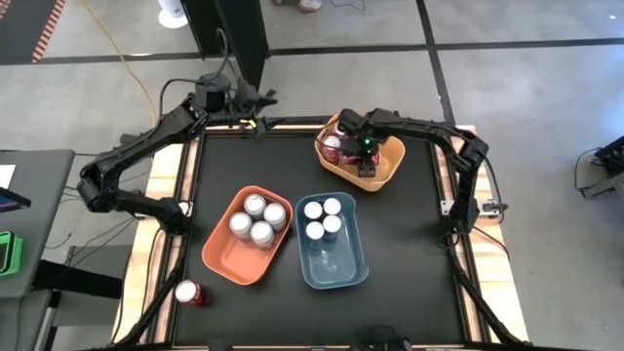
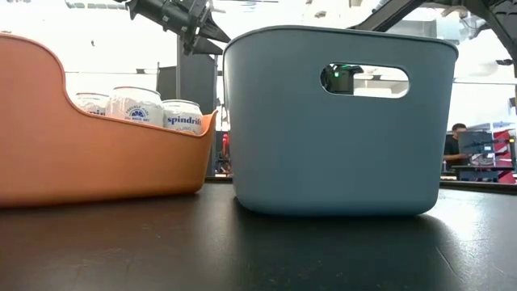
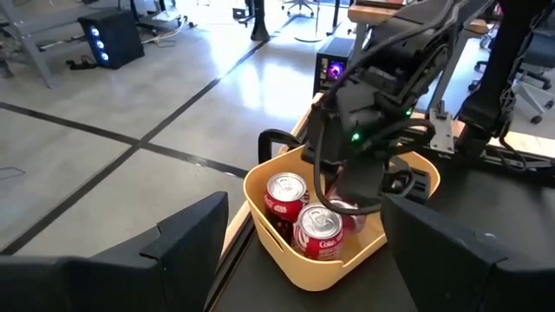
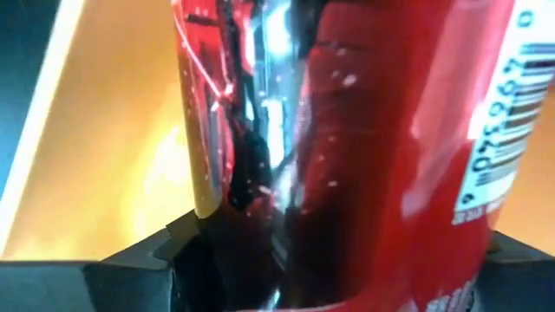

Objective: Sort soda cans
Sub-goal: Put the top red soda can into the yellow bin

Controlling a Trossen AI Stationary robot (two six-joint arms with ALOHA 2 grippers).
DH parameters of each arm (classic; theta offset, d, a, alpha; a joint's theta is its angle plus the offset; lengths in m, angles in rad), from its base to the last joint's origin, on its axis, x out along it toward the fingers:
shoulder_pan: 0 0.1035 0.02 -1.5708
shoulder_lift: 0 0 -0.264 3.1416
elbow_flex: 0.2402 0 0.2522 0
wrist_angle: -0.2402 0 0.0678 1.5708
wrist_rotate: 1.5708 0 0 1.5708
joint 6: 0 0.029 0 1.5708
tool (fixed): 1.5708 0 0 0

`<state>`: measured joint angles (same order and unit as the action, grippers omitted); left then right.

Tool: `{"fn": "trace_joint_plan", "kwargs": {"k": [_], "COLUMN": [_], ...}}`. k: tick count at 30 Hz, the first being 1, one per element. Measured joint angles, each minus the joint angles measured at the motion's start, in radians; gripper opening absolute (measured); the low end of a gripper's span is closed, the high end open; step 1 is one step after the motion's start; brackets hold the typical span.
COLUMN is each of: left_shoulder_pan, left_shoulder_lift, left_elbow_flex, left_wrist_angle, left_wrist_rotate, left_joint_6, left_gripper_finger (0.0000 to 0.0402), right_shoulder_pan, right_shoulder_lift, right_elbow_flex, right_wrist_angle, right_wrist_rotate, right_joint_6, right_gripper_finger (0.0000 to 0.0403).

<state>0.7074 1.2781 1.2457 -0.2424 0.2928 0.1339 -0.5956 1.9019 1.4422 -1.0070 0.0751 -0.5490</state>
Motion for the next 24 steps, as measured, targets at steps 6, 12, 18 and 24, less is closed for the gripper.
{"fn": "trace_joint_plan", "kwargs": {"k": [6,12,18,24], "left_shoulder_pan": [0.000,-0.012,-0.042,-0.075], "left_shoulder_lift": [0.000,0.023,0.130,0.276], "left_elbow_flex": [0.000,0.000,0.001,-0.001], "left_wrist_angle": [-0.001,-0.002,0.047,0.263], "left_wrist_rotate": [0.000,0.000,0.062,0.179], "left_joint_6": [0.001,0.000,-0.002,-0.056], "left_gripper_finger": [0.0297,0.0297,0.0297,0.0297], "right_shoulder_pan": [0.014,0.047,0.094,0.145], "right_shoulder_lift": [-0.059,-0.130,-0.201,-0.275], "right_elbow_flex": [0.045,0.083,0.136,0.185], "right_wrist_angle": [-0.062,-0.095,-0.122,-0.122], "right_wrist_rotate": [0.014,0.050,0.100,0.137], "right_joint_6": [0.044,0.056,0.056,0.065], "right_gripper_finger": [0.0301,0.0301,0.0301,0.0301]}}
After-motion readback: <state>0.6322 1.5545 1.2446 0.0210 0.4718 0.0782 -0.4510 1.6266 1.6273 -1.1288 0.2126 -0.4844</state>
